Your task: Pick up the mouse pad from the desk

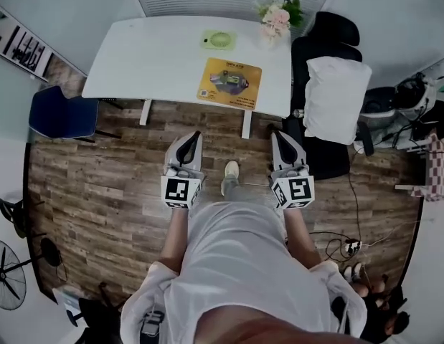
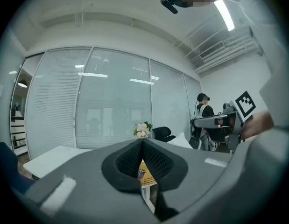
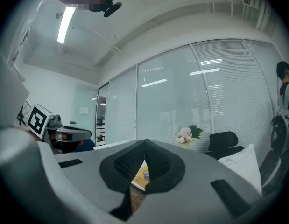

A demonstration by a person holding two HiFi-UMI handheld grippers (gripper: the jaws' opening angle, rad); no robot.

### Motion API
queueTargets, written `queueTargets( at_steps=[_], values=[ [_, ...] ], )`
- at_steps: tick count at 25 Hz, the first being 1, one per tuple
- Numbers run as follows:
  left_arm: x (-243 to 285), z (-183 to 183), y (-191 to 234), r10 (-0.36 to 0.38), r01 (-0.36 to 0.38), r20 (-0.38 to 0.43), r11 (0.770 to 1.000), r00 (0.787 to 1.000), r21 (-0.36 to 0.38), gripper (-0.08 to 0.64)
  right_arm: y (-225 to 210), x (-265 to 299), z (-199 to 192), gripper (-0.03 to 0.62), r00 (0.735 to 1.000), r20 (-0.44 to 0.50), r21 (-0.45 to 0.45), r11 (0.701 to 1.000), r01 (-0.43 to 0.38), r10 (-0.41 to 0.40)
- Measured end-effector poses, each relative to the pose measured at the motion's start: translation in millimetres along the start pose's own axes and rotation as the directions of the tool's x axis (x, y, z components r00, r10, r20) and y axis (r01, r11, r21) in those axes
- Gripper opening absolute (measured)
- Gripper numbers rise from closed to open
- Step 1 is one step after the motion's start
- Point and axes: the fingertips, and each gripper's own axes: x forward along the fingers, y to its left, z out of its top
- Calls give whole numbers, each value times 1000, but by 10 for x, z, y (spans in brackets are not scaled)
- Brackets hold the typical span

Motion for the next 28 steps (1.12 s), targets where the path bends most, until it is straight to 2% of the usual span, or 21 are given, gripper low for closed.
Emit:
queueTargets(
  at_steps=[10,18,28],
  values=[
    [1183,-46,366,-20,20,-82,1000,996,-2,-14,-844,886,-59,-2,998,-53,45,998,38,-35],
    [1638,-29,691,-16,17,-91,1000,996,7,-14,-1064,1360,-114,-2,996,-81,49,998,45,-41],
    [2294,-211,1255,-55,51,-94,998,994,-40,-14,-1250,1999,-409,-2,979,-175,69,991,117,-103]
  ],
)
